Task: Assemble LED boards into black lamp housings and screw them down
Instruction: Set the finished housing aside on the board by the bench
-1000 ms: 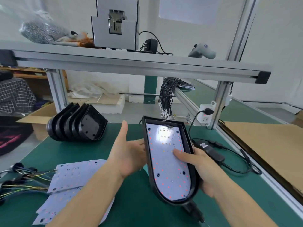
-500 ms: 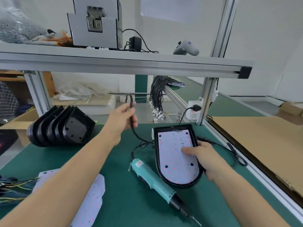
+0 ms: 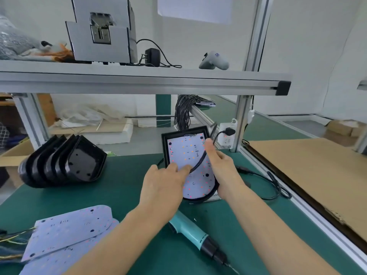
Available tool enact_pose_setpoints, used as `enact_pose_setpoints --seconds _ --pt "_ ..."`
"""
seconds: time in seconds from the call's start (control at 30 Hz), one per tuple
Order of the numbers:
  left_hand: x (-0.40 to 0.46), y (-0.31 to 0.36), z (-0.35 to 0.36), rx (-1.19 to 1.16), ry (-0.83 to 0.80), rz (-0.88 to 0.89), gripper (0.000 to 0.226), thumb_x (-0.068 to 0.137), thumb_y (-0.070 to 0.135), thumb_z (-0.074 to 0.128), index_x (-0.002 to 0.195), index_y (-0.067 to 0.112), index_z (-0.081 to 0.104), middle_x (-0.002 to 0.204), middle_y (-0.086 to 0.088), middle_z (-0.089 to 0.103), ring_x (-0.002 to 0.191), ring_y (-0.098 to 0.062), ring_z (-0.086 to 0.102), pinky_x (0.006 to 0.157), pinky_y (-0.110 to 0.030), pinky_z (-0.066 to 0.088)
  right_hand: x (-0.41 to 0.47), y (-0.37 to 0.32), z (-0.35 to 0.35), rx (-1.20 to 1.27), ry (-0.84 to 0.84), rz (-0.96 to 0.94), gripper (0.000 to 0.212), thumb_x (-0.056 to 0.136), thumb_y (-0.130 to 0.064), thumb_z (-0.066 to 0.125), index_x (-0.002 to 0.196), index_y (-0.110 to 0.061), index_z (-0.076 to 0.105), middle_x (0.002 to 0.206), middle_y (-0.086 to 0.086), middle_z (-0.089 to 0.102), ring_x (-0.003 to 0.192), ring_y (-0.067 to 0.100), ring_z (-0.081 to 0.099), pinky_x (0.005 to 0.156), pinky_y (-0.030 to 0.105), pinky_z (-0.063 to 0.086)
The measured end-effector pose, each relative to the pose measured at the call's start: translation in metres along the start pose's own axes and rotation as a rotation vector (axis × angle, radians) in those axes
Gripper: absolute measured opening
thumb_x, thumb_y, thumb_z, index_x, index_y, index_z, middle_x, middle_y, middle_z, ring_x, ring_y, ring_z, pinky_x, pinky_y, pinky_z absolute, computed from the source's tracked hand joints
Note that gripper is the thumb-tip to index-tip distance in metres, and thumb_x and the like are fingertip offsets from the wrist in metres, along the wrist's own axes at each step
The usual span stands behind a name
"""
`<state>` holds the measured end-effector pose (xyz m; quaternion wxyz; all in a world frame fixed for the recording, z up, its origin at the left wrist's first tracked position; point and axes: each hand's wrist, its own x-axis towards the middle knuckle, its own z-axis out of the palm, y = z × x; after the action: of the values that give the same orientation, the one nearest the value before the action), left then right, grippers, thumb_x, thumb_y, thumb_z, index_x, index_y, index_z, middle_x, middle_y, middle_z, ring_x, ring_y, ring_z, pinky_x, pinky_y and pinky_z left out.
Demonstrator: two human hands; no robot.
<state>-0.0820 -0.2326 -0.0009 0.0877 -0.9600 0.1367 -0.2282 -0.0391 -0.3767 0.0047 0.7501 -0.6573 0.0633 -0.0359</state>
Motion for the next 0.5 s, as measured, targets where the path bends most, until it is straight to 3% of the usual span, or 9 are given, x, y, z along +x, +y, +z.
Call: enact_pose_setpoints --seconds 0.07,0.13,0.17,0.23,0.3,0.37,0.43,0.5 --pt "-0.005 0.006 0.001 -0.022 0.068 0.066 0.059 0.089 0.011 0.043 0.142 0.033 0.032 0.097 0.003 0.048 0.059 -0.021 0.035 0.065 -0.031 0.020 -0.002 0.002 -0.005 -0.009 -0.002 -0.074 0.031 0.084 -0.040 0.070 0.092 -0.010 0.067 0.108 0.019 0.068 0.099 0.034 0.063 0.095 0.041 0.049" --pt "-0.015 0.010 0.002 -0.152 0.231 0.102 0.038 0.086 0.021 0.056 0.121 0.032 0.063 0.087 0.004 0.058 0.054 -0.019 0.046 0.060 -0.027 0.033 -0.003 0.002 -0.016 -0.024 0.006 -0.146 0.020 0.088 -0.026 0.069 0.097 -0.009 0.067 0.110 0.016 0.069 0.106 0.037 0.063 0.095 0.050 0.050" --pt "-0.019 0.009 0.003 -0.339 0.334 0.087 0.029 0.083 0.026 0.060 0.109 0.029 0.071 0.087 0.005 0.062 0.055 -0.017 0.051 0.058 -0.027 0.041 -0.004 0.001 -0.024 -0.029 0.010 -0.174 0.017 0.088 -0.022 0.068 0.100 -0.010 0.067 0.109 0.013 0.071 0.106 0.033 0.064 0.094 0.049 0.051" --pt "-0.020 0.006 -0.002 -0.814 0.472 -0.082 0.028 0.084 0.031 0.062 0.112 0.027 0.070 0.111 0.009 0.059 0.087 -0.008 0.057 0.079 -0.023 0.045 -0.006 -0.003 -0.040 -0.003 -0.014 -0.205 0.011 0.089 -0.016 0.068 0.099 -0.015 0.068 0.103 0.003 0.074 0.097 0.022 0.068 0.083 0.037 0.056" --pt "-0.014 0.004 -0.008 -1.259 0.338 -0.387 0.048 0.087 0.033 0.068 0.132 0.031 0.052 0.129 0.015 0.048 0.115 -0.003 0.046 0.092 -0.019 0.035 -0.010 -0.006 -0.055 0.010 -0.045 -0.196 0.014 0.087 -0.011 0.068 0.100 -0.016 0.069 0.100 0.000 0.075 0.092 0.019 0.070 0.080 0.033 0.056" --pt "-0.008 0.012 -0.015 -1.692 0.013 -0.554 0.068 0.084 0.021 0.071 0.142 0.029 0.036 0.130 0.013 0.053 0.116 -0.010 0.053 0.092 -0.029 0.042 -0.017 -0.006 -0.066 0.001 -0.059 -0.185 0.021 0.086 -0.008 0.069 0.106 -0.015 0.068 0.104 0.002 0.074 0.097 0.023 0.070 0.086 0.038 0.055" --pt "-0.007 0.030 -0.014 -1.940 -0.219 -0.491 0.063 0.083 0.006 0.069 0.135 0.030 0.041 0.115 0.007 0.069 0.104 -0.018 0.066 0.085 -0.041 0.054 -0.025 -0.005 -0.077 0.000 -0.064 -0.189 0.029 0.084 -0.004 0.069 0.111 -0.013 0.066 0.107 0.003 0.074 0.100 0.024 0.069 0.089 0.040 0.055" --pt "-0.008 0.048 -0.008 -1.906 -0.259 -0.424 0.066 0.081 -0.007 0.066 0.125 0.038 0.045 0.106 0.004 0.073 0.093 -0.017 0.069 0.074 -0.035 0.057 -0.035 -0.005 -0.093 -0.008 -0.060 -0.220 0.034 0.083 0.002 0.068 0.113 -0.015 0.065 0.105 0.001 0.074 0.099 0.021 0.070 0.083 0.034 0.056"
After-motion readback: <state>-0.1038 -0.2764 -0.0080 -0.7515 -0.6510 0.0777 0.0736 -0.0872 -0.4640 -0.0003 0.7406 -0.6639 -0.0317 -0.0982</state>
